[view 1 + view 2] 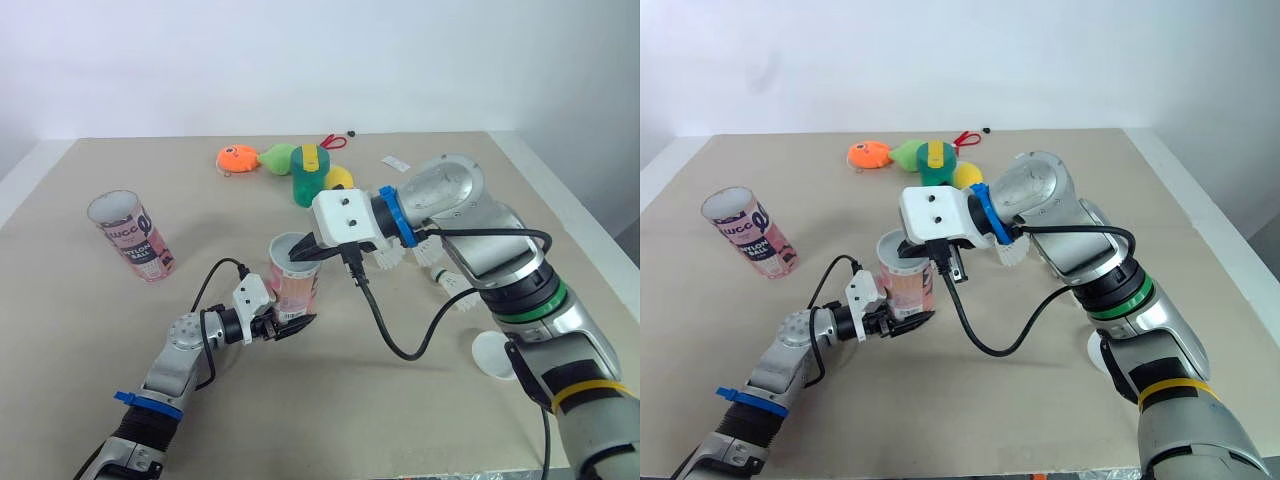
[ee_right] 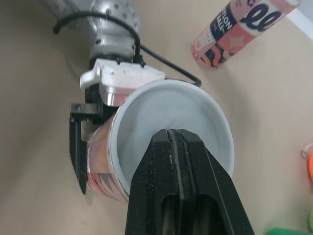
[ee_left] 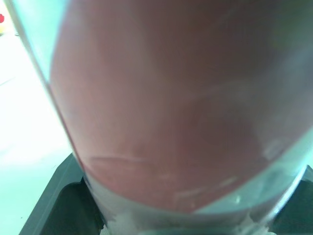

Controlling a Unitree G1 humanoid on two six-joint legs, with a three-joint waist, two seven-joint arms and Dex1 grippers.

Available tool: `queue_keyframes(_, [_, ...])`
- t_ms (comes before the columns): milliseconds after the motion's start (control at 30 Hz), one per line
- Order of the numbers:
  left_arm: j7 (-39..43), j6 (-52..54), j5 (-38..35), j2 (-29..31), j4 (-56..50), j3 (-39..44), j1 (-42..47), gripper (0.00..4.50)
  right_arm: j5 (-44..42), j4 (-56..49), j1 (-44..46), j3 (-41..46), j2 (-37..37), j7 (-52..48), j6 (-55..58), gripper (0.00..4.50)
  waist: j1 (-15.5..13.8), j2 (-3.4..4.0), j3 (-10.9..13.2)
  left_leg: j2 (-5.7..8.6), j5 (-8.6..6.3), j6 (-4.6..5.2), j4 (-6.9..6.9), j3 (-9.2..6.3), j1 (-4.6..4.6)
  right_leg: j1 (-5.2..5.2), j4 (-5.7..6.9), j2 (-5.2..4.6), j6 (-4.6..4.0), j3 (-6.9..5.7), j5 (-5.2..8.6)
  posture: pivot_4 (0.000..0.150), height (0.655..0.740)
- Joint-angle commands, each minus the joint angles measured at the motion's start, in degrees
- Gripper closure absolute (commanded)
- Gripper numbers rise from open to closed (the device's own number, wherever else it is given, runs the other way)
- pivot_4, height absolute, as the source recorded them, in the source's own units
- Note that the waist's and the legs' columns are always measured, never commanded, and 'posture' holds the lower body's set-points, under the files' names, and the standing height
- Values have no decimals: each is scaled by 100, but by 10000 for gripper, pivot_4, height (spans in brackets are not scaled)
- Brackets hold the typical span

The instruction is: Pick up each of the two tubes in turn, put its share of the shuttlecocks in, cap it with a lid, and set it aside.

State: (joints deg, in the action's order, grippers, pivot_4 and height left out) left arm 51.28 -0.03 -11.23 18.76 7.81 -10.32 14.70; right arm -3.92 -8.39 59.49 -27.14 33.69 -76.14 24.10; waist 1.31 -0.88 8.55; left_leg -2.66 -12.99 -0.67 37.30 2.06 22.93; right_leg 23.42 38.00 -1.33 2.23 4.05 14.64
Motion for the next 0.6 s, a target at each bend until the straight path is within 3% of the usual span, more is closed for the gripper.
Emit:
queue_keyframes(33, [-62,157,157,13,357,-124,-178,12194,274,-138,-360,-747,176,-439,312,44525,-1,0,-32,0,-2,-4,-5,-1,-13,1,-6,-1,1,0,3,1500,7400])
queue_keyframes(200, [-76,140,150,14,347,-140,-188,12194,137,-213,-476,-573,-6,-340,360,44525,-3,-10,-110,1,-5,-8,-75,-2,-51,-34,-87,-10,1,1,0,1500,7400])
queue_keyframes(400, [-20,106,158,77,229,-127,-197,12194,-835,-86,-303,925,-346,49,483,44525,-5,-21,-106,-6,-4,-6,-84,2,-32,-31,-90,-6,-15,1,-13,1500,7400])
queue_keyframes(533, [23,127,163,145,132,-125,-200,12194,-2054,-389,-391,2093,-389,387,1309,44525,-14,-27,-97,-2,1,1,-82,-1,8,-8,-91,-5,-30,-2,-28,1500,7400])
queue_keyframes(600, [87,170,138,210,93,-124,-198,12194,-2461,-559,-484,2444,-312,549,1666,38383,-9,-30,-95,-3,0,0,-82,-3,18,-5,-94,-7,-33,1,-28,1500,7400])
